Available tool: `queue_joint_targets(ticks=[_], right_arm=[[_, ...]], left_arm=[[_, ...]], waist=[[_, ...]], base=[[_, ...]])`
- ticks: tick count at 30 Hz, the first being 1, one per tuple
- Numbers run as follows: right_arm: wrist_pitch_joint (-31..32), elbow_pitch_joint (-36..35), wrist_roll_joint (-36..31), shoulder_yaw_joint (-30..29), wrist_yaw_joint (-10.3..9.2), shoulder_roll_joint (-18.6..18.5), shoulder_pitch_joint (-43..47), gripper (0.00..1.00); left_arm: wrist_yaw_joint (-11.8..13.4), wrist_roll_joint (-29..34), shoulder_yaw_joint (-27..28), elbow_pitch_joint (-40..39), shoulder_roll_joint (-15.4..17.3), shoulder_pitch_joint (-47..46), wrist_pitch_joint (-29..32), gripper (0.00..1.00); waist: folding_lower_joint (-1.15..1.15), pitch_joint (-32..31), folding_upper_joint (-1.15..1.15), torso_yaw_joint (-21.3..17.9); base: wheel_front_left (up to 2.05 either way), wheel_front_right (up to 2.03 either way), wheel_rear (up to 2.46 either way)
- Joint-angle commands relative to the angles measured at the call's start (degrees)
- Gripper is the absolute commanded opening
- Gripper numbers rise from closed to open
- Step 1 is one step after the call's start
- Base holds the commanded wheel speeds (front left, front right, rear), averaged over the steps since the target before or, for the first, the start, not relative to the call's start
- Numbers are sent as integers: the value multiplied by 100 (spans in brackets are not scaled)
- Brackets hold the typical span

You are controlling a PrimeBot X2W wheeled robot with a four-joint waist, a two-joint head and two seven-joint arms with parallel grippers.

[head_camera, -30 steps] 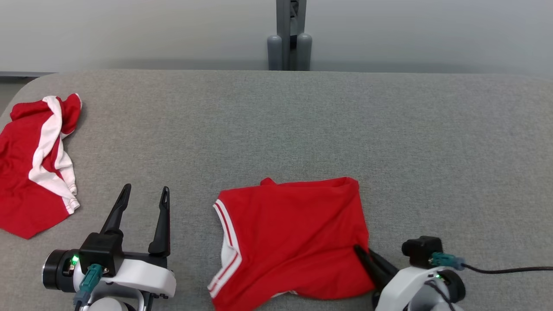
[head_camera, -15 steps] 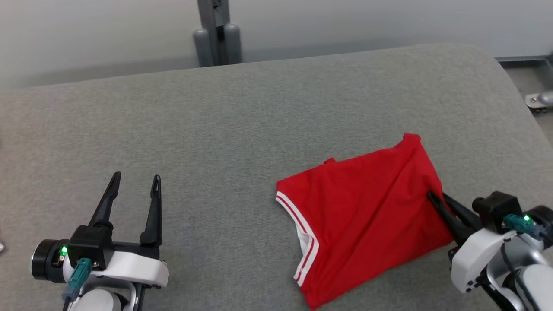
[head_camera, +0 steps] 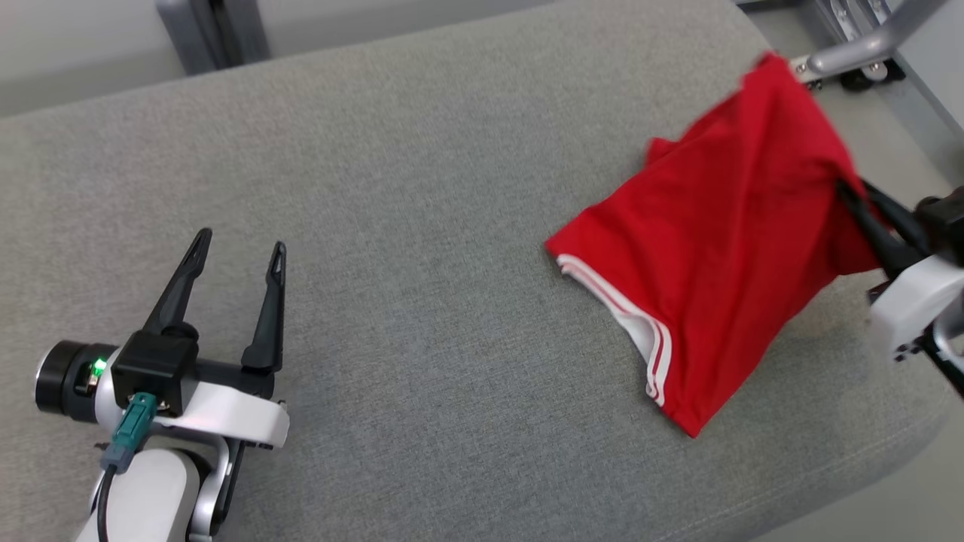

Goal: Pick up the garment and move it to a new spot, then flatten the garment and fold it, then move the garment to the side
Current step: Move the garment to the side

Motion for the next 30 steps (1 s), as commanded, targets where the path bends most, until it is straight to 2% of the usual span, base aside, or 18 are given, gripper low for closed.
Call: queue_joint_targets(ticks=[1, 6, 11, 12, 13, 14, 15, 18, 24, 30], right_arm=[[-96, 333, 79, -26, -3, -43, -140, 0], [-651, 1438, -12, -164, -3, 17, -476, 0], [-952, 2213, -231, -333, -3, 212, -719, 0], [-990, 2348, -223, -377, -3, 287, -725, 6], [-1000, 2452, -251, -412, -3, 329, -750, 32], [-1031, 2569, -261, -496, -3, 371, -779, 81], [-1044, 2652, -256, -586, -3, 423, -804, 100], [-1069, 2931, -263, -915, -3, 552, -761, 100], [-1079, 3041, -147, -1740, -3, 804, -345, 100], [-1042, 2553, 117, -2492, -2, 1136, 372, 100]], left_arm=[[-32, 49, -15, -44, 57, -138, 24, 100], [-83, 107, -95, -125, 118, -324, 112, 100], [-86, 157, -117, -213, 184, -439, 179, 100], [-92, 155, -121, -225, 197, -473, 192, 100], [-95, 164, -130, -232, 204, -496, 194, 100], [-94, 173, -140, -238, 211, -509, 205, 100], [-94, 174, -144, -229, 218, -517, 205, 100], [-80, 172, -153, -212, 219, -560, 190, 100], [-59, 81, -148, -83, 177, -469, 94, 100], [-10, -52, -146, 79, 65, -297, -35, 100]], waist=[[0, 227, 0, -86], [0, 540, 0, -37], [0, 793, 0, -31], [0, 827, 0, -24], [0, 859, 0, -12], [0, 889, 0, -4], [0, 902, 0, -4], [0, 912, 0, -5], [0, 735, 0, 35], [0, 379, 0, 219]], base=[[0, 0, 0], [0, 0, 0], [0, 0, 0], [0, 0, 0], [0, 0, 0], [0, 0, 0], [0, 0, 0], [0, 0, 0], [0, 0, 0], [0, 0, 0]])
